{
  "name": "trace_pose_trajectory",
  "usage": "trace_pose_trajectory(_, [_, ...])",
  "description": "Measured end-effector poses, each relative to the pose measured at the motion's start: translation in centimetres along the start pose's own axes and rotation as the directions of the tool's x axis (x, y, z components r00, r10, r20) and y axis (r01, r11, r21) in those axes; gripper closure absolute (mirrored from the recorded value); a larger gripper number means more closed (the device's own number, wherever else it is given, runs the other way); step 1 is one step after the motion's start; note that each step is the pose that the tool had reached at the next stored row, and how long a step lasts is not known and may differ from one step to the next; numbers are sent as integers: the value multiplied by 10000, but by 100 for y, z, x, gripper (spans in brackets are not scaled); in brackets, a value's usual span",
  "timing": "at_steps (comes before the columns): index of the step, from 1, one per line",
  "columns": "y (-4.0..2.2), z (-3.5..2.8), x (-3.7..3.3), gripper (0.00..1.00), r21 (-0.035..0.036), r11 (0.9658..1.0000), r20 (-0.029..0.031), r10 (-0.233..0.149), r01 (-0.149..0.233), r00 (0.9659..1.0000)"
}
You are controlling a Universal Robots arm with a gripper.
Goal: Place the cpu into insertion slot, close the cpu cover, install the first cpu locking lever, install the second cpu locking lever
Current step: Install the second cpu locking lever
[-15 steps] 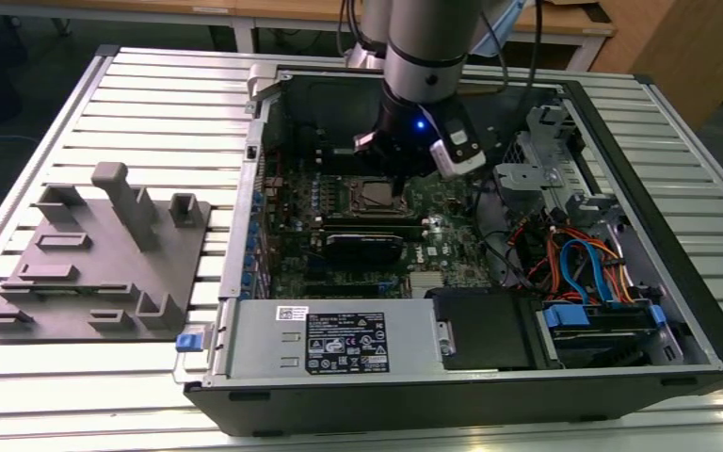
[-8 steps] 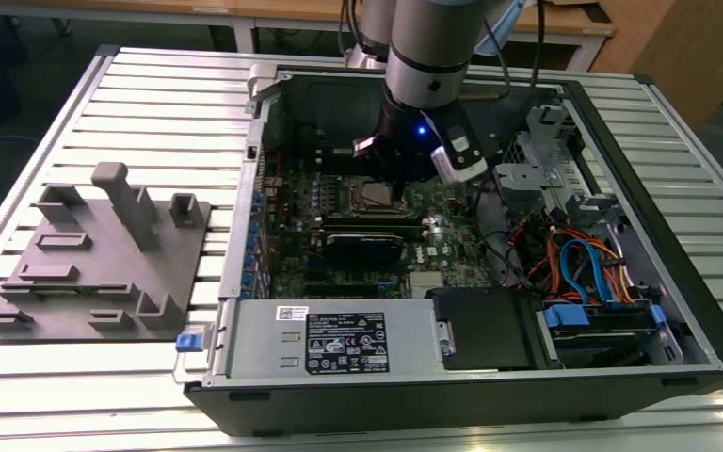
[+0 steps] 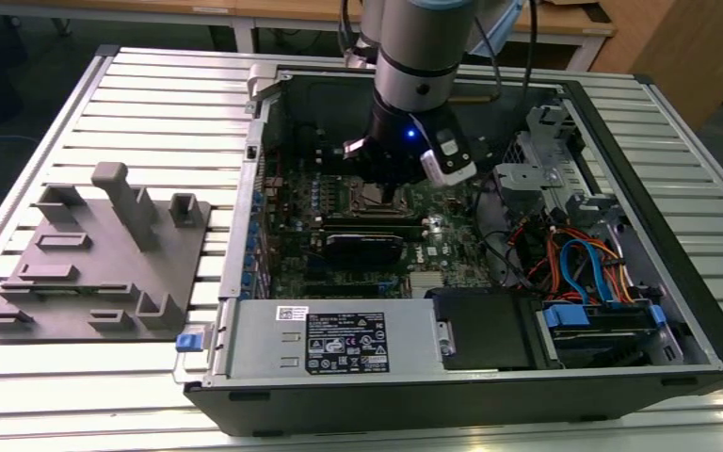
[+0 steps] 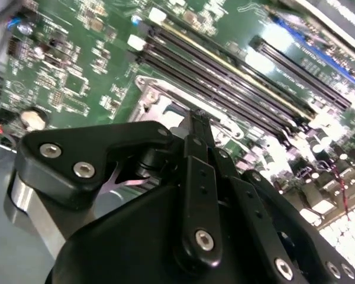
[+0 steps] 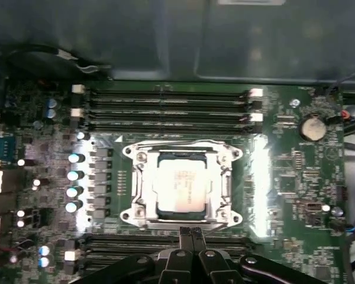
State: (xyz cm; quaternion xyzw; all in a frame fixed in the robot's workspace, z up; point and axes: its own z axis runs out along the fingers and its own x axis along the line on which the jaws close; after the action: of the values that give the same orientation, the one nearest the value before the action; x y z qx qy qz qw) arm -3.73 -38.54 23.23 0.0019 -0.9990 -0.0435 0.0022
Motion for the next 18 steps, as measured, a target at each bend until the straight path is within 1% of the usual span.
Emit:
trace_pose_trajectory(3, [-17, 2, 45, 89, -7, 10000, -8, 0, 0, 10000])
trace_pose_trajectory(7, [-30, 19, 126, 89, -12, 10000, -30, 2, -2, 10000])
trace_pose_trajectory(10, [-43, 36, 165, 89, -14, 10000, -65, 5, -5, 10000])
trace_pose_trajectory(15, [-76, 42, 221, 89, -31, 10000, -81, 6, -6, 10000])
trace_pose_trajectory(18, [-83, 49, 266, 89, -47, 10000, -104, 8, -9, 9999])
